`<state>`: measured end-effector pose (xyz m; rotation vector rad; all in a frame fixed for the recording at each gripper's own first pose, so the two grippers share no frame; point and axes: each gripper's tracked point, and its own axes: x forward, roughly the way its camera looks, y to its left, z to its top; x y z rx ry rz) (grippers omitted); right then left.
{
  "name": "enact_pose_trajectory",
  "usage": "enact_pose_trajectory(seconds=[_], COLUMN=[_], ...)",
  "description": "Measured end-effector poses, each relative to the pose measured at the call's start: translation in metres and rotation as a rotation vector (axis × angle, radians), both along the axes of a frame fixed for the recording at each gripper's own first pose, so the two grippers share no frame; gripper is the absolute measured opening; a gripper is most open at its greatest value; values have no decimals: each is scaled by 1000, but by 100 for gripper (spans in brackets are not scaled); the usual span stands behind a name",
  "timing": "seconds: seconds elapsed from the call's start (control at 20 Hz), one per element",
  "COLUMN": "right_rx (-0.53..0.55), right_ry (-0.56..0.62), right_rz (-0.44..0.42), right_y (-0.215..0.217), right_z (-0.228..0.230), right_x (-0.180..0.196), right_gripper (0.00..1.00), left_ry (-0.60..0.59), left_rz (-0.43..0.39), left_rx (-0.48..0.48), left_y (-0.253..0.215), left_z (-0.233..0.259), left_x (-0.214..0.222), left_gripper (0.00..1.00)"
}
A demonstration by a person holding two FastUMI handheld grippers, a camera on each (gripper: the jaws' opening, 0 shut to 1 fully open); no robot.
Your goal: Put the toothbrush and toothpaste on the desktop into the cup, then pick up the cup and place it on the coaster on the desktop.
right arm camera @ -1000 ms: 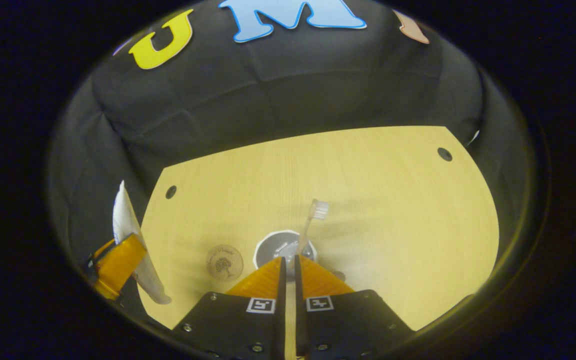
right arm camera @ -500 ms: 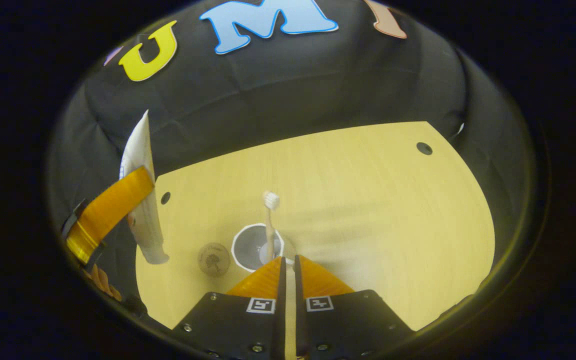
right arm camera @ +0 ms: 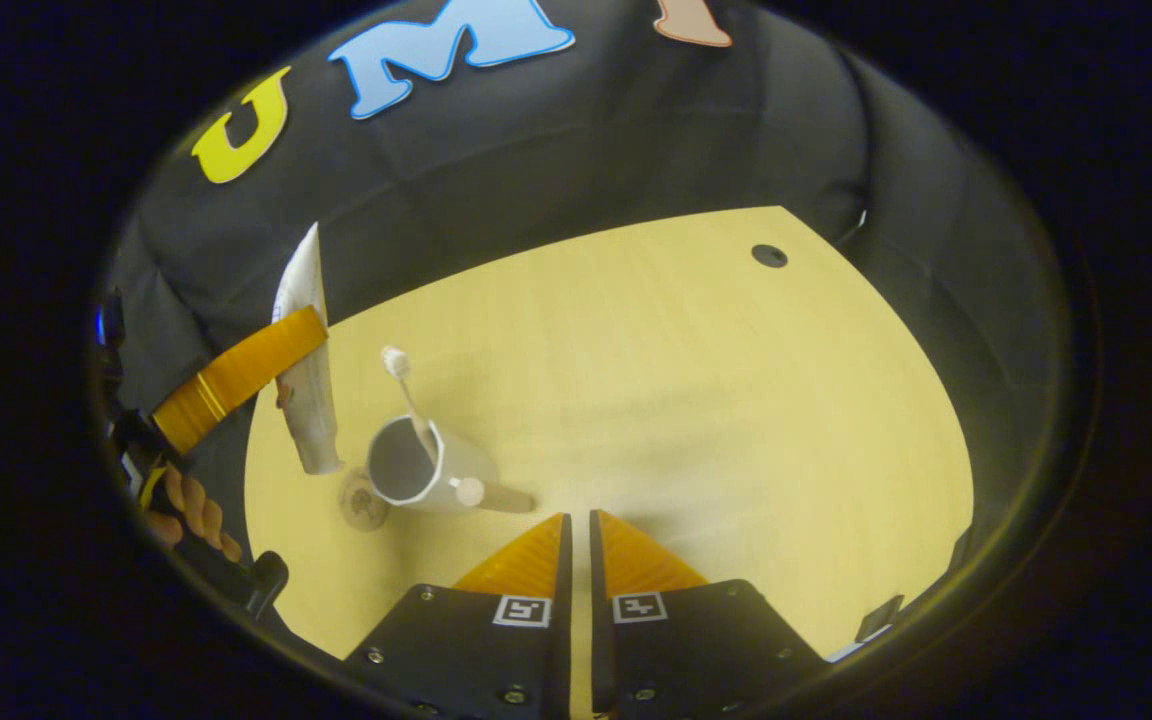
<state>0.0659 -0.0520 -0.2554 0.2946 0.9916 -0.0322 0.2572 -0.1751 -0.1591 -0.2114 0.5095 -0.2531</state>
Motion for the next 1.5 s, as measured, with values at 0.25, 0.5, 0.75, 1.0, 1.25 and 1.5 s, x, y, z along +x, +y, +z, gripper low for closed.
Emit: enact_pose_trajectory(seconds=[0.25, 0.5, 0.75, 1.0, 1.25, 1.5], right_rx=[3, 18, 31, 40, 33, 34], right_ry=[15, 32, 32, 21, 3, 6], right_rz=[-39, -32, -18, 13, 94, 165], right_y=[-22, -20, -13, -5, 10, 30], right_z=[-6, -14, -12, -7, -1, 2], right_x=[-3, -2, -7, -2, 5, 11], right_gripper=[8, 8, 8, 8, 8, 8], left_ry=[37, 55, 71, 60, 58, 69], left_rz=[22, 8, -5, -9, 21, 62], left_rx=[30, 20, 27, 30, 9, 23], left_y=[-4, -13, -14, -15, 1, 30], left_z=[-21, -33, -40, -30, -19, -17], left_x=[0, -6, -16, -22, -42, -62], left_gripper=[16, 22, 35, 79, 79, 79])
